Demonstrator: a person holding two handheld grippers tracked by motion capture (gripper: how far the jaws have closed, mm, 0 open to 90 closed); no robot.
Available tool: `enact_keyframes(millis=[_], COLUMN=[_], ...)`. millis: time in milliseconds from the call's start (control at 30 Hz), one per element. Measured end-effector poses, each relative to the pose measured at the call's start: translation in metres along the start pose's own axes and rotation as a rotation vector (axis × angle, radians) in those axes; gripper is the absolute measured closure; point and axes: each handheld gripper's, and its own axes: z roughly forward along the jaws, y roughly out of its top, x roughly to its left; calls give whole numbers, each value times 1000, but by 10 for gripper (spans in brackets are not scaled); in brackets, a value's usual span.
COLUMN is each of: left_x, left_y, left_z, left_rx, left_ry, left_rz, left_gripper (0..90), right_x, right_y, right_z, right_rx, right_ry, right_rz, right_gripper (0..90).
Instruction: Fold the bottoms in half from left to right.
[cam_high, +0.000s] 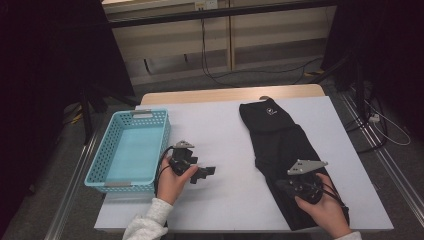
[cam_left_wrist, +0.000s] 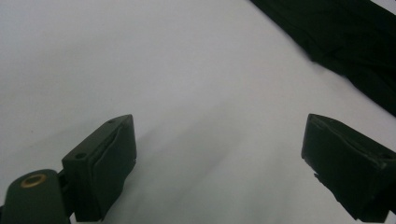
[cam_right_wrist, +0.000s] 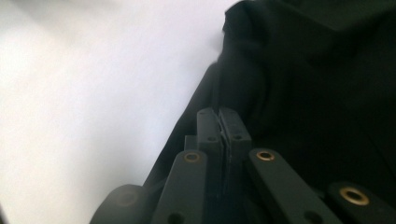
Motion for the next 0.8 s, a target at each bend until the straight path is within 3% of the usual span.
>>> enact_keyframes(millis=[167, 233, 300, 533, 700, 800], left_x=[0, 0, 0, 0, 1, 1], left_y=[0, 0, 0, 0, 0, 0], left_z=[0, 0, 0, 0, 0, 0], left_rx=[0, 1, 2, 2, 9, 3], left_ry=[1, -1, 1, 3, 3, 7], left_rz=[-1, 0, 1, 1, -1, -2], left_gripper=[103, 103, 103, 103, 103, 103], right_x=[7, 7, 8, 0, -6, -7], right_y=[-8, -8, -7, 0, 12, 21], right_z=[-5, -3, -1, 2, 2, 10], right_rx=[22, 30, 6, -44, -99, -101], right_ry=[6, 4, 2, -17, -41, -43], right_rz=[-18, -15, -13, 9, 46, 40], right_gripper=[882, 825, 716, 545, 457, 419])
